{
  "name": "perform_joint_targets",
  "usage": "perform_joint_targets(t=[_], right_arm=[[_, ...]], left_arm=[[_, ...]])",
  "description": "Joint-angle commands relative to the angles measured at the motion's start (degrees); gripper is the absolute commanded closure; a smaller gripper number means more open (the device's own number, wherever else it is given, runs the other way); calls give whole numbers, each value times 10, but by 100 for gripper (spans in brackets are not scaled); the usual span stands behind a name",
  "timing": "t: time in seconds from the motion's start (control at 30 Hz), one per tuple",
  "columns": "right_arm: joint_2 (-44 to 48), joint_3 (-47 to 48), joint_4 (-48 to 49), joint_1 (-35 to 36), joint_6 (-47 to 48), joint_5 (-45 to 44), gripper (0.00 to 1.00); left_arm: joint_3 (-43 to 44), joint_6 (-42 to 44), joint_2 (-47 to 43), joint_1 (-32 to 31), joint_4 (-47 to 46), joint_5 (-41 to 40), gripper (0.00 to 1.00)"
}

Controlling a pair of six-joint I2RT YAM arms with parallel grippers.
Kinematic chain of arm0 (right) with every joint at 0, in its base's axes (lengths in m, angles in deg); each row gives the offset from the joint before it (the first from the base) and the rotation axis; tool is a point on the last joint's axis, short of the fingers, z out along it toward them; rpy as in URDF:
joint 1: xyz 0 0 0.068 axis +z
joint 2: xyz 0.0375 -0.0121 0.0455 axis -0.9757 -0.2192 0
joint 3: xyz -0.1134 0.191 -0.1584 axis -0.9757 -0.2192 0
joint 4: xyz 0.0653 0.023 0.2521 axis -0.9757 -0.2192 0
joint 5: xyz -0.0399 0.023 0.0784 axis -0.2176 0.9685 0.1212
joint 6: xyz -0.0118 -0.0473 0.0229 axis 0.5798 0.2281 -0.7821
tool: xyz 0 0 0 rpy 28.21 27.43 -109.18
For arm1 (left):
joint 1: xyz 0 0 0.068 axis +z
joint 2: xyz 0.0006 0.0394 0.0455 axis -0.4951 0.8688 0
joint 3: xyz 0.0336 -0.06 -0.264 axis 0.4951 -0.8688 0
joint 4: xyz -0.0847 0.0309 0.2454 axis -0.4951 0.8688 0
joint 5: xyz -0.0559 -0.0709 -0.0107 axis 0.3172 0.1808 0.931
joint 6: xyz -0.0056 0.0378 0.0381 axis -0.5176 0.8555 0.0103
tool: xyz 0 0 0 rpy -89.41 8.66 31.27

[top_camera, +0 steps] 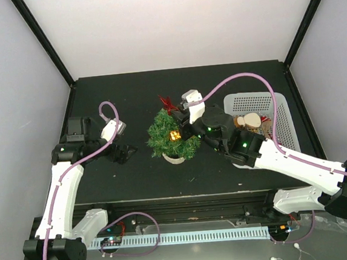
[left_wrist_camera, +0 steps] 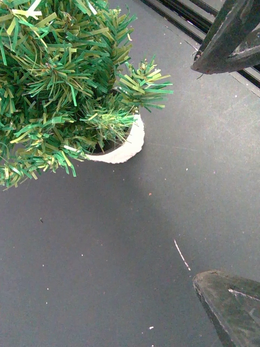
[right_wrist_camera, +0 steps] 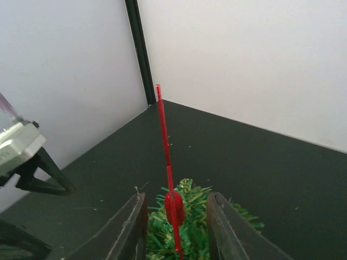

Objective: Decorate the small christmas tree

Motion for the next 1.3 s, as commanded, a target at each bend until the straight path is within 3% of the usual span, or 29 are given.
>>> perform_joint_targets(t=[0.0, 0.1, 0.17, 0.43, 0.57, 0.67, 0.77, 0.9, 1.03, 1.27], right_arm=[[12, 7, 1, 4, -2, -4, 63], [15, 7, 0, 4, -9, -21, 47], [18, 6, -5, 4, -15, -33, 42], [75, -31, 7, 3, -35, -68, 35], [139, -72, 13, 1, -48, -140, 31], [154, -79, -42, -22, -92, -198, 31], [145, -73, -151, -99, -182, -195, 31], [108, -84, -234, -274, -278, -62, 33], [46, -105, -260, -416, -310, 46, 37], [-70, -138, -218, -557, -334, 113, 40]], left_arm=[[0, -7, -12, -3, -8, 7, 1], [0, -7, -13, -3, -9, 7, 1], [0, -7, -13, -4, -8, 6, 1], [0, -7, -12, -3, -9, 4, 1], [-1, -6, -9, -3, -10, 2, 1], [-2, -6, -6, -3, -11, 3, 1], [-4, -6, -2, -3, -14, 3, 1], [-3, -6, 2, -3, -13, 3, 1], [-3, -5, 4, -4, -11, 0, 1], [-2, -4, 14, -3, -9, 1, 1]])
